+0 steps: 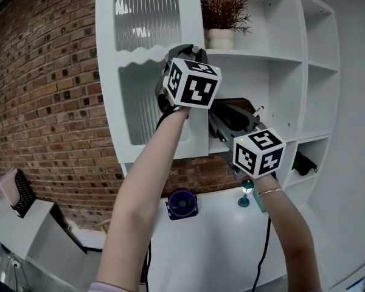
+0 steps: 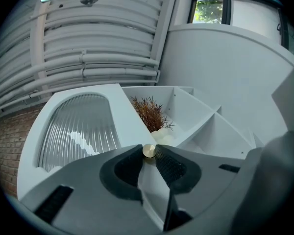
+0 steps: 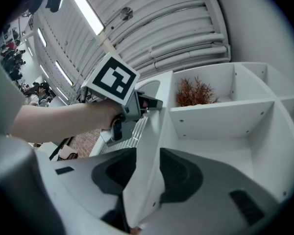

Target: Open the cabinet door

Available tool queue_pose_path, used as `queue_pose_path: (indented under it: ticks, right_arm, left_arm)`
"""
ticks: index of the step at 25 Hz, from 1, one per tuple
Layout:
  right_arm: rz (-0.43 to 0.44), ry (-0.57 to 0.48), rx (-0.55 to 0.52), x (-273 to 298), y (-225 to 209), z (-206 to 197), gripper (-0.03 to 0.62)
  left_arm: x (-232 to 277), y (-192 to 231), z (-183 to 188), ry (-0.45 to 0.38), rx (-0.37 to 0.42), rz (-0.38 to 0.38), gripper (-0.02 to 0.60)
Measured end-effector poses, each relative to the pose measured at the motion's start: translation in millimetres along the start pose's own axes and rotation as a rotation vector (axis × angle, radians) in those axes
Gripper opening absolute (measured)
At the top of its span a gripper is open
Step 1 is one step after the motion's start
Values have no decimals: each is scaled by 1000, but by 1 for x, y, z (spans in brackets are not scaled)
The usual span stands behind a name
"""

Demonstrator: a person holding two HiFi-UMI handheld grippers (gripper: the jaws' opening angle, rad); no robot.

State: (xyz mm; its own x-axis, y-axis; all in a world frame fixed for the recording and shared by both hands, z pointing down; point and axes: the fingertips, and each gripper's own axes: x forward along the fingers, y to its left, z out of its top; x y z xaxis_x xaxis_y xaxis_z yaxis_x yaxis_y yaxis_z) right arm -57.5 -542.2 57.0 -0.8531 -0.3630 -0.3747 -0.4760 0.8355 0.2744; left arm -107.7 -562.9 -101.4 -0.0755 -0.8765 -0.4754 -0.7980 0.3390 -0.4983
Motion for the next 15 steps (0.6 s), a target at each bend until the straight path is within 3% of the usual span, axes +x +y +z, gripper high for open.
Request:
queue_pose_path:
  ticks: [15]
  right_arm:
    - [66,57,158,13,14,-32,214]
  left_arm:
    - [-24,1,19,-46,-13,-21,80]
